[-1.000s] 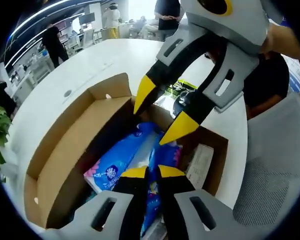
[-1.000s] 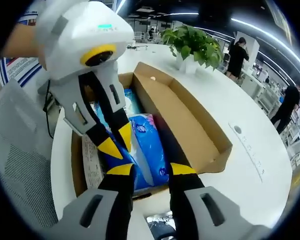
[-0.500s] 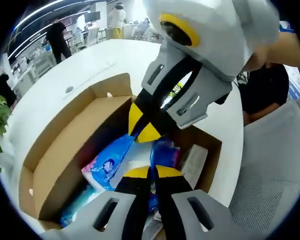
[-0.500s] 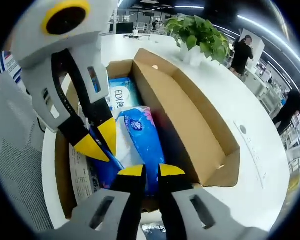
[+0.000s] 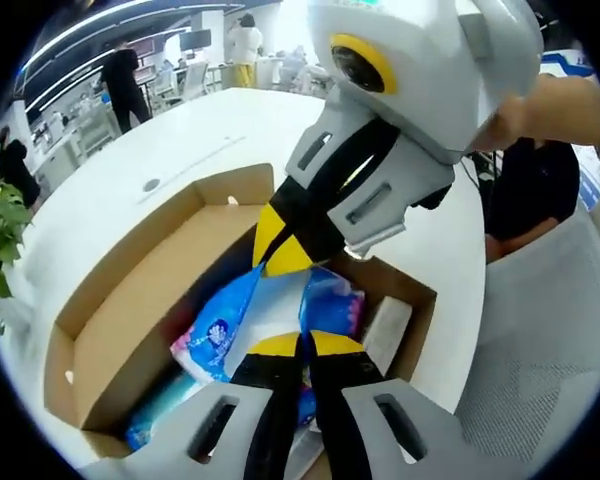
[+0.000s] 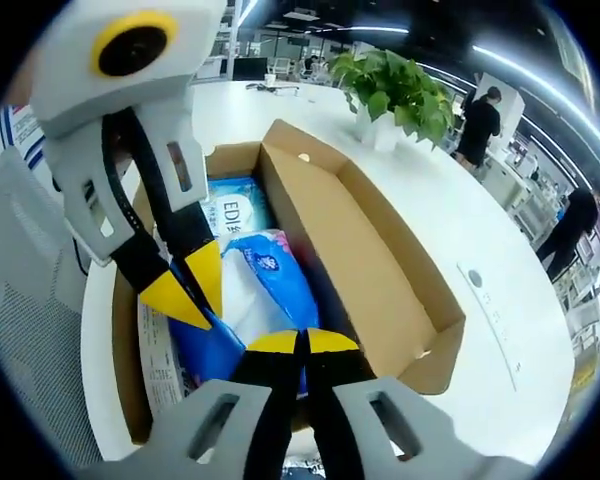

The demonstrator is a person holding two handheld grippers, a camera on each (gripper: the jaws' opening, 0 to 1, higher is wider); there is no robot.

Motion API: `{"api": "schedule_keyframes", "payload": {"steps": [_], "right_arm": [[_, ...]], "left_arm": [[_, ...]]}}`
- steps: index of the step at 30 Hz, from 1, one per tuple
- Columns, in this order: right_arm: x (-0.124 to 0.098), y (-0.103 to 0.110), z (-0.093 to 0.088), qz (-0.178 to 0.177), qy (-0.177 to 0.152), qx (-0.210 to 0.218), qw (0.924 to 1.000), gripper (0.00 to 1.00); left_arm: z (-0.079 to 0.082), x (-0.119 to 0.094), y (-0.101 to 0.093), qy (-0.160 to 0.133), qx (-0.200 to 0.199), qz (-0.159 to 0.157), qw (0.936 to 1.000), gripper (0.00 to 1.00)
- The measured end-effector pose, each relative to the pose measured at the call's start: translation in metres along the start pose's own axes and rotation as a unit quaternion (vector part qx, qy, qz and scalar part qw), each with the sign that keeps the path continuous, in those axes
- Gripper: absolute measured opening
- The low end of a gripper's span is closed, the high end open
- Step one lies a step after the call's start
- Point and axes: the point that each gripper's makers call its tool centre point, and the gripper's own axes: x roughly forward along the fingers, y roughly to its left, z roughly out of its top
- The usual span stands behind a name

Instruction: Operate the shoe box by opening the lid, removing the specified soft item, and placing it in the target area until the item is outside and the box remains undamaged.

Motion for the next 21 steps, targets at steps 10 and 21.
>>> {"api": "schedule_keyframes", "payload": {"steps": [10,21], "right_arm": [[-0.008,-0.002,0.015,-0.003,-0.013,-0.009,0.9999,0.00],[-0.028,-0.005,0.035,0.000,-0.026,-0.026,0.9993,0.00]], "left_arm": [[0.004,-0.016,0.003,-0.014,-0.005,0.009,0.9999,0.00],[0.018,-0.038,0.002,-0.034,0.005,0.014,0.9993,0.00]]}}
